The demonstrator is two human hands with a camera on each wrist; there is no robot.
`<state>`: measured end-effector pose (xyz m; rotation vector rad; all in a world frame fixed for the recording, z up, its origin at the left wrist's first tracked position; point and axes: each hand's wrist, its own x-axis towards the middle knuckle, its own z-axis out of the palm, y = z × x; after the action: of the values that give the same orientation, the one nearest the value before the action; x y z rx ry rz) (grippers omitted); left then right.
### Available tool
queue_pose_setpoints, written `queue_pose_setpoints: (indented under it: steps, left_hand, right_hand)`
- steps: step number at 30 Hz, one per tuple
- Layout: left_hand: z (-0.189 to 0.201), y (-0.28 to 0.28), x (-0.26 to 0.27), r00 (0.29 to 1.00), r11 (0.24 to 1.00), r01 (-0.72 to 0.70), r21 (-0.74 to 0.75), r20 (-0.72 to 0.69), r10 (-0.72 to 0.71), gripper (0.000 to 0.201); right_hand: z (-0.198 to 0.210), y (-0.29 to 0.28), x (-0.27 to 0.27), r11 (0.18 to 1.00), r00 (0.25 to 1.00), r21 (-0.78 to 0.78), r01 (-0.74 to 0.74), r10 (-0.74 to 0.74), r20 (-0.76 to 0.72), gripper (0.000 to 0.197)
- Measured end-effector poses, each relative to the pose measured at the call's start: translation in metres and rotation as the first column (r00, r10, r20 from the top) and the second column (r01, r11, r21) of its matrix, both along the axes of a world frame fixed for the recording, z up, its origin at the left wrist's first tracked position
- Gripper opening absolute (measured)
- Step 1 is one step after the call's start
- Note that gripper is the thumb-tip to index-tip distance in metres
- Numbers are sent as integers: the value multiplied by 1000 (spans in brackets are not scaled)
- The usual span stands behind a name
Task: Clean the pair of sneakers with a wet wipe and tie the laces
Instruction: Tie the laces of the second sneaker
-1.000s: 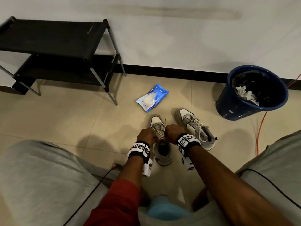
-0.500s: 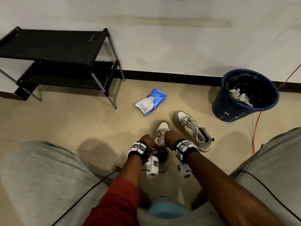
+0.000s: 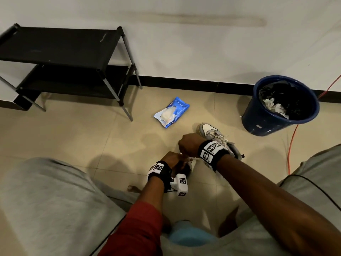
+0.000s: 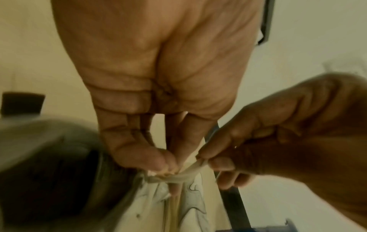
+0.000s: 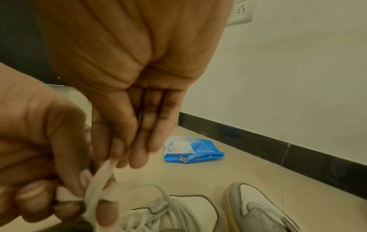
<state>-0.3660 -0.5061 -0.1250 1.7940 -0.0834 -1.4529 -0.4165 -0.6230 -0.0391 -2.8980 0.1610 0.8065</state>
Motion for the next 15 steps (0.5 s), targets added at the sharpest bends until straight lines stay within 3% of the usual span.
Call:
queue_pose_setpoints:
  steps: [3, 7, 11, 15]
  left_hand:
    - [8, -5, 8, 992, 999, 49, -17, 120, -47, 9]
    - [3, 2, 10, 967, 991, 115, -70, 235, -96, 19]
    - [-11, 7, 9, 922, 995, 97, 2, 377, -90, 12]
    - [-18, -3, 9, 882, 990, -65, 127, 471, -3, 24]
  right_hand:
    - [-22, -23, -2, 972, 984, 215, 93, -122, 126, 19]
    - [-68, -38, -16, 732, 859, 600, 321, -492, 140, 24]
    - [-88, -31, -20, 638, 812, 670, 380, -576, 88, 20]
    - [-97, -22, -11, 633, 791, 646, 426, -607, 73, 10]
